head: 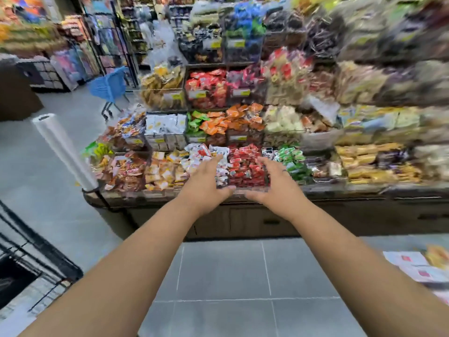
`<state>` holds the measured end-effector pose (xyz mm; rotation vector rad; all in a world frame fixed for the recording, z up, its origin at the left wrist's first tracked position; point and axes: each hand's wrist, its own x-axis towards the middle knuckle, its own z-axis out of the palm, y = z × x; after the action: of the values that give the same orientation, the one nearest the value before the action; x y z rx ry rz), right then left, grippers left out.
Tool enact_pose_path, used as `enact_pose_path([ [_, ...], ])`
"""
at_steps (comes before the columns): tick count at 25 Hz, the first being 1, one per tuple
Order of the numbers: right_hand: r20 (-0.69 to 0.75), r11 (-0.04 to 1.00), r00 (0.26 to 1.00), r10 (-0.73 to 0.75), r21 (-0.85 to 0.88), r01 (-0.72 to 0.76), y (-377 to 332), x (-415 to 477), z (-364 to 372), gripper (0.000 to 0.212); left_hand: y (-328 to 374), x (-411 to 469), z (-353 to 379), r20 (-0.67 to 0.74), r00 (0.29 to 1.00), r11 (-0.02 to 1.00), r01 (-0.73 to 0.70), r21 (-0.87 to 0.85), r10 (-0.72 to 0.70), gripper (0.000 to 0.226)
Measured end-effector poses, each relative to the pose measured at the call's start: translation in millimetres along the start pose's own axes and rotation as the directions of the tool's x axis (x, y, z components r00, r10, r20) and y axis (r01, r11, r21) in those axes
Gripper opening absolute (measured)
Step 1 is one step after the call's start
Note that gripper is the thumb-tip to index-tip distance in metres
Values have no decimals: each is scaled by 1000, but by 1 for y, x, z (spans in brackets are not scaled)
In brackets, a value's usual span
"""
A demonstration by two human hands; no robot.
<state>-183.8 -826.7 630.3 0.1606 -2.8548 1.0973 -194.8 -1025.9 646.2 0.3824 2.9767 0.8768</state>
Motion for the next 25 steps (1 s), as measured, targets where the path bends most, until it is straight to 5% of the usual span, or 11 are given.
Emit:
enact_pose_path([
  [6, -145, 955, 945, 294, 22, -294, 83, -20, -50, 96, 62, 62, 60, 188, 945, 964, -259, -65, 266, 84],
  [13, -370, 820, 751, 547, 59, -569, 155, -53, -95, 90, 144, 130, 133, 344, 773, 846, -490, -209, 533, 84],
  [20, -488, 662, 511, 708, 206, -720, 234, -120, -123, 92, 231, 150, 239, 504, 599, 778, -537, -325, 623, 87],
  [25, -493, 589, 419, 762, 261, -765, 317, -150, -163, 93, 308, 165, 321, 571, 513, 751, -573, -328, 641, 85],
])
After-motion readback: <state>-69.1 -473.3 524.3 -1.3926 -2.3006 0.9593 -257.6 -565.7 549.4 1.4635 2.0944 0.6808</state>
